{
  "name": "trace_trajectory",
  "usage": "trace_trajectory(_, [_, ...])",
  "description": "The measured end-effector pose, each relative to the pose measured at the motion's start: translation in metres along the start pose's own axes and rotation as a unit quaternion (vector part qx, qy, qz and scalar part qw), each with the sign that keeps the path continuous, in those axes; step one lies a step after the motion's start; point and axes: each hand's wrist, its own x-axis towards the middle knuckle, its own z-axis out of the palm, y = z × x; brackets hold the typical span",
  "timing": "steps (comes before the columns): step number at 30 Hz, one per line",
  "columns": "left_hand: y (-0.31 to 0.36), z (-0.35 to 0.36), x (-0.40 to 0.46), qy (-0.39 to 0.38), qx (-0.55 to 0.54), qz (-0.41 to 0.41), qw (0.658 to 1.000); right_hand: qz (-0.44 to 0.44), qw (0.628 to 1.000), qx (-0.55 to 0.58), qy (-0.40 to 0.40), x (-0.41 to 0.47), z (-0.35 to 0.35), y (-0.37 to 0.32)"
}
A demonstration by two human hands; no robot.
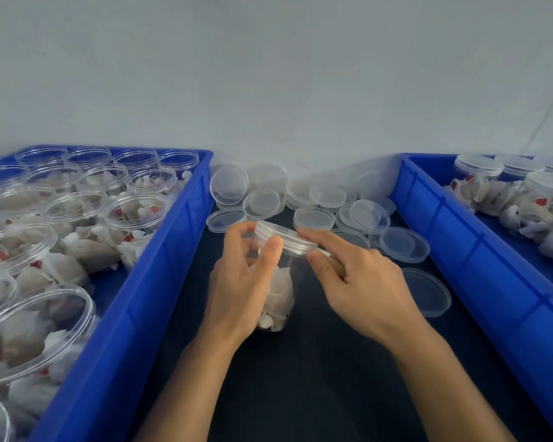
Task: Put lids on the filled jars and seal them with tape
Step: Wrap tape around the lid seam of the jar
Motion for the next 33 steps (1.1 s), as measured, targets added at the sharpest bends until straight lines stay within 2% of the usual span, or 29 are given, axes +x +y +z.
trace_trajectory(3, [0.006, 0.002, -0.003, 0.004, 0.078, 0.009, 0.997, 0.01, 1.0, -0.002, 0.006, -0.001, -0.001, -0.002])
trace_trajectory(5, [0.011, 0.003, -0.005, 0.051, 0.179, 0.049, 0.981, 0.014, 1.0, -0.013, 0.01, -0.002, -0.001, -0.004])
trace_trajectory(7, [0.014, 0.006, -0.009, 0.086, 0.221, 0.069, 0.969, 0.01, 0.999, -0.031, 0.015, -0.003, -0.001, -0.008])
trace_trajectory(11, [0.014, 0.012, -0.011, 0.063, 0.196, 0.039, 0.978, 0.0, 0.998, -0.053, 0.016, -0.003, 0.003, -0.01])
trace_trajectory(15, [0.007, 0.004, -0.004, 0.058, 0.16, 0.024, 0.985, 0.015, 0.998, 0.035, -0.05, -0.002, -0.001, -0.005])
trace_trajectory(20, [0.005, 0.001, -0.004, 0.046, 0.091, 0.003, 0.995, 0.006, 1.0, 0.004, -0.017, 0.0, -0.006, -0.005])
trace_trajectory(33, [0.006, -0.004, -0.001, -0.028, -0.052, -0.036, 0.998, 0.013, 0.999, 0.001, -0.029, 0.001, -0.007, 0.004])
